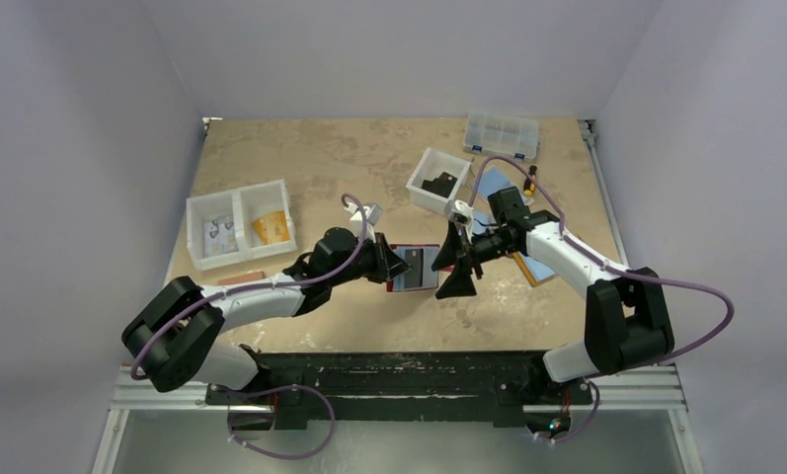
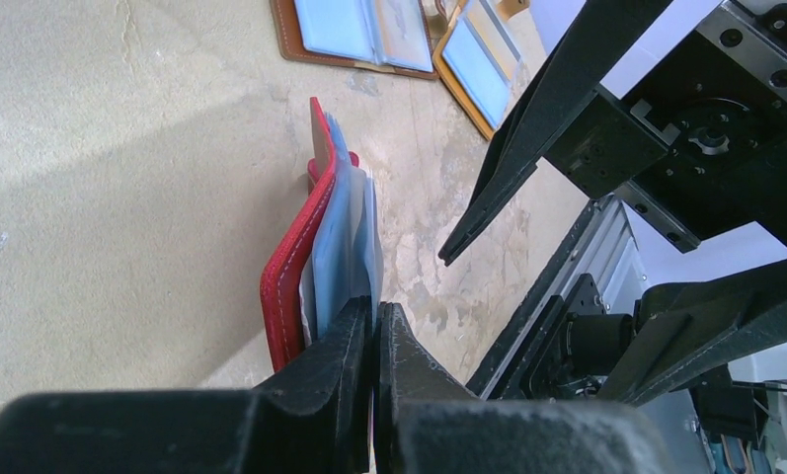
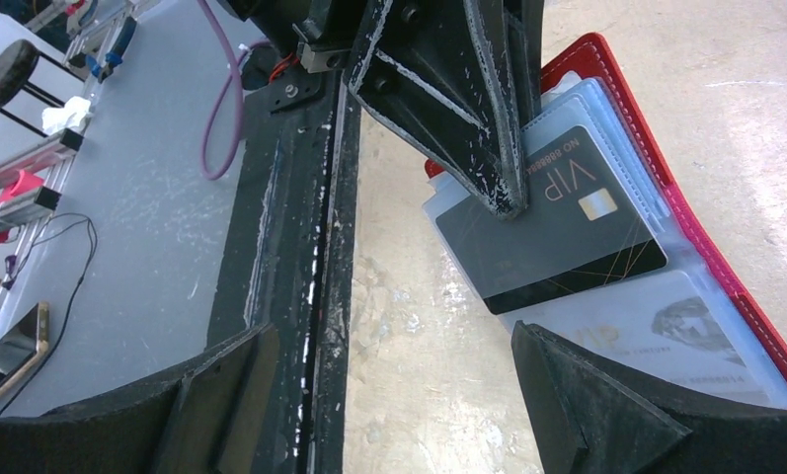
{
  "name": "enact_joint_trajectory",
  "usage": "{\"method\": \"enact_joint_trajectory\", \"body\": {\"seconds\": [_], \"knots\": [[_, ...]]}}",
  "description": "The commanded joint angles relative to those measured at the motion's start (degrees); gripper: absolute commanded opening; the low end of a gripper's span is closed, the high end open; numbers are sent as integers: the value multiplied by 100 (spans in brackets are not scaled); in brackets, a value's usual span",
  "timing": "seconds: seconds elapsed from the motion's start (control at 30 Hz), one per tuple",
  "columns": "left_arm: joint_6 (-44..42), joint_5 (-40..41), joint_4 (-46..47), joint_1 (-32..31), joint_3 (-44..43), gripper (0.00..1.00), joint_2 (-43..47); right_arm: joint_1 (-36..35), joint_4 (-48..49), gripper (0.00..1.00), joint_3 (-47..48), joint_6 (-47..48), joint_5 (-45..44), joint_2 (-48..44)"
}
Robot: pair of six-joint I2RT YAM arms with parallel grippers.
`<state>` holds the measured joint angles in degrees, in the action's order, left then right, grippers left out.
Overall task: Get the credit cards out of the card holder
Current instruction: Remove the credit card from the card holder.
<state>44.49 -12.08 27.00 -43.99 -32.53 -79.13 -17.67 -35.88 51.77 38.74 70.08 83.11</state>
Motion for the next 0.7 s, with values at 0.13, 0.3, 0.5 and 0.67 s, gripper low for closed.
{"method": "enact_joint_trajectory", "body": {"seconds": [0.13,0.3,0.5,0.67], "knots": [[-90,-196,692,21,-306,0,-169,311,-276,99,325,198,660,120],[-43,-250,865,17,-298,0,-268,438,-261,99,317,127,807,174],[7,-329,1046,17,-362,0,-441,440,88,99,233,-366,944,271],[105,-350,1184,19,-394,0,-481,442,1187,96,-47,-1651,1086,324]]}}
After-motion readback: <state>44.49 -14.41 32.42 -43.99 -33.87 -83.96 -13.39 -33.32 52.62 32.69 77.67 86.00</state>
